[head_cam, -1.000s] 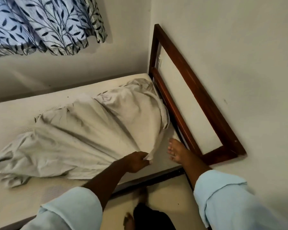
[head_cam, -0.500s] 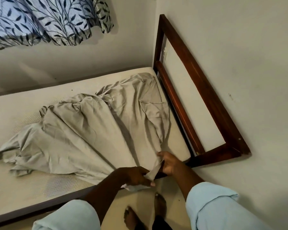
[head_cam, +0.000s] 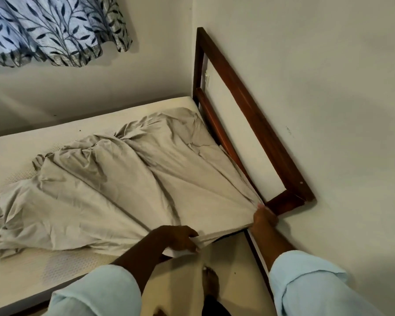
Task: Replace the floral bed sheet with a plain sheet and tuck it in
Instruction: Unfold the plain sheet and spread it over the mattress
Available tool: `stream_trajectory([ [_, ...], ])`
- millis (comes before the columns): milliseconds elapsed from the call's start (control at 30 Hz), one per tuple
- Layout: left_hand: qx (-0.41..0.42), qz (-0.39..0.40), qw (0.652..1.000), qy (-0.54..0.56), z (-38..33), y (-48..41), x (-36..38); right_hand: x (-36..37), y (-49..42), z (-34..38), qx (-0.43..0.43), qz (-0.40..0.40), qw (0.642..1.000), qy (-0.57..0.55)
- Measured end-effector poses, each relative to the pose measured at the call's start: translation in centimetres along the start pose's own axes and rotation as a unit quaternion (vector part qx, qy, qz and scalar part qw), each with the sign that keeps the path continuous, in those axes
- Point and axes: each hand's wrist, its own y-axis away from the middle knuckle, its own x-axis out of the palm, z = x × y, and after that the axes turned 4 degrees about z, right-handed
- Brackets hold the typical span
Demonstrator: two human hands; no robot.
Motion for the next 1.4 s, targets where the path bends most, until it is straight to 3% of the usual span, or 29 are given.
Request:
stream_trajectory([
  [67, 0.003, -0.015, 0.999, -0.028, 0.5, 0.0, 0.3, -1.8, 0.7, -2.5, -0.008, -0.041, 0.999, 0.033],
  [200, 0.012, -0.085, 0.995, -0.044, 3.9, 0.9, 2.9, -3.6, 4.3, -7.4, -0.113, -0.106, 0.978, 0.138],
  [333, 0.009, -0.196, 0.98, -0.023, 10.0, 3.2, 5.5, -2.4, 6.6, -11.4, -0.037, 0.05, 0.974, 0.219],
  [500, -0.015, -0.252, 0.967, -0.007, 15.5, 6.5, 7.5, 0.2, 12.0, -13.3, -0.105, 0.127, 0.94, 0.298],
  [667, -0.024, -0.262, 0.965, 0.009, 18.4, 7.7, 7.3, 2.3, 16.0, -14.0, -0.095, 0.204, 0.923, 0.312],
  [967, -0.022, -0.279, 0.96, 0.018, 21.0, 8.6, 4.3, 7.7, 17.7, -10.3, -0.108, 0.243, 0.916, 0.302],
  [1233, 0.004, -0.323, 0.942, 0.087, 20.0, 5.6, -2.3, 13.0, 13.9, -4.1, -0.125, 0.252, 0.911, 0.302],
  [1400, -0.023, -0.327, 0.937, 0.117, 19.1, 2.6, -7.5, 16.8, 10.0, -0.2, -0.116, 0.267, 0.902, 0.319],
])
